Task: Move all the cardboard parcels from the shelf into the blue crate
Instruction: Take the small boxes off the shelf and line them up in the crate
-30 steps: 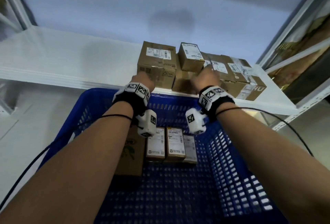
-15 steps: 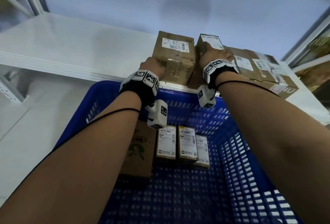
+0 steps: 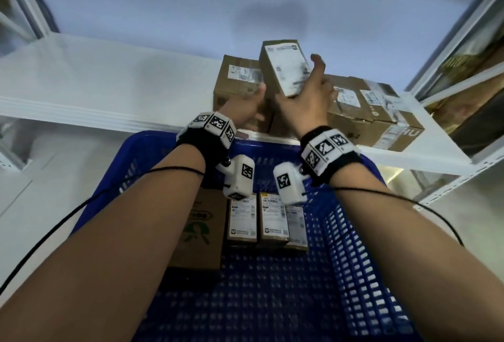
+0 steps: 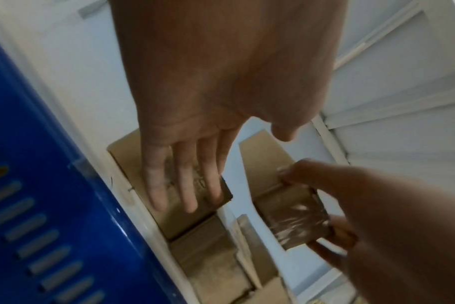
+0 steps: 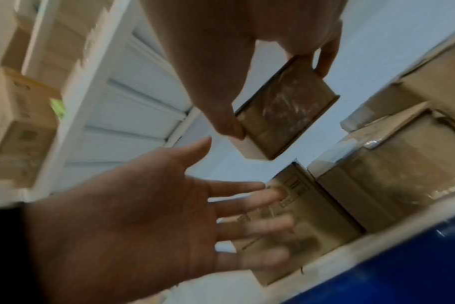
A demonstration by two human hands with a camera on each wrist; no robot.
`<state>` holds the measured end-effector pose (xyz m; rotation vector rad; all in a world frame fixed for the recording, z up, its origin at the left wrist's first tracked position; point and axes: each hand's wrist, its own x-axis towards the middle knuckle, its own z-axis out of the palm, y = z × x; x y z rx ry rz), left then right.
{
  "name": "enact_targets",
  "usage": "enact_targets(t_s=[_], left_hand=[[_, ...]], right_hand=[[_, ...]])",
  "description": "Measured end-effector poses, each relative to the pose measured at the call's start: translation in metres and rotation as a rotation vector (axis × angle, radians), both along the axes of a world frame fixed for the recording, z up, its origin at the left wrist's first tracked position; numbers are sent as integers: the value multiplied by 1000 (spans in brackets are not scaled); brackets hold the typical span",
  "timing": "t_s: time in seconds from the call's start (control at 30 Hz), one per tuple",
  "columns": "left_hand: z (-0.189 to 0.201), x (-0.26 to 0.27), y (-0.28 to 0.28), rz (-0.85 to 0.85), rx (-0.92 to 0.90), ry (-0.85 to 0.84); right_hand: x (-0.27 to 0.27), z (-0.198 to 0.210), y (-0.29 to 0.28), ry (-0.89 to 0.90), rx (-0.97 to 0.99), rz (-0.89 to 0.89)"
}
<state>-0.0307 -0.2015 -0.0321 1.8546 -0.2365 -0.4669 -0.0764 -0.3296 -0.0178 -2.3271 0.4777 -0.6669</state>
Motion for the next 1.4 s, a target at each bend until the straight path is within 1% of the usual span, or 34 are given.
enact_targets(t_s=[0.07,0.13,0.17,0.2,0.23,0.3,0.37,0.4,0.47,0.53,0.6,0.7,0.77,0.8,0.83,0.9,0.97,1.0,1.03,1.17,1.27,1.33,1.4], left_hand=[[5,-7,-3,-48,-127,38],[1,-13,-2,-12,-171,30],[-1,-14,0,16,-162,29],[-6,-14,3,23,-142,40],[-7,-19,7,-8,-95,70],[-11,-25,11,-141,42,127],[-14,-37,5,-281,179,141],[-19,-41,2,-332,178,154],[-31,-51,-7,-383,157,231],[-48,-56,-10,-404,245,242],[-66,-55,-7,-380,332,201],[-89,-49,1,-269,417,178],[-105,-44,6,-167,448,147],[-112,-41,8,-132,472,123],[-118,-38,11,-105,504,113],[-126,-37,14,-80,525,124],[-134,-34,17,-70,524,131],[-137,-34,19,-71,532,126],[-139,-34,19,-75,538,116],[-146,-30,22,-78,547,93],[-143,-25,22,-40,515,80],[-138,-22,21,11,463,82],[-128,-19,20,53,409,92]], right_hand=[[-24,-4,5,22,6,52],[-39,-10,1,96,9,119],[-46,-10,-4,125,68,183],[-51,-12,-11,151,167,252],[-55,-17,-22,185,292,305],[-66,-23,-40,312,492,368],[-78,-29,-60,446,613,421],[-81,-34,-65,486,691,460],[-91,-50,-82,552,756,503],[-103,-73,-100,646,738,494],[-109,-105,-119,725,675,431],[-112,-167,-148,840,584,253],[-112,-210,-161,938,511,179],[-112,-221,-163,963,491,152],[-111,-231,-162,954,493,100],[-108,-242,-159,872,538,-4],[-103,-254,-155,830,533,-40],[-100,-269,-159,829,520,-48],[-99,-274,-157,833,496,-57],[-106,-258,-119,823,401,-80],[-104,-262,-106,811,354,-100],[-101,-258,-101,818,383,-87],[-97,-254,-101,868,408,-80]])
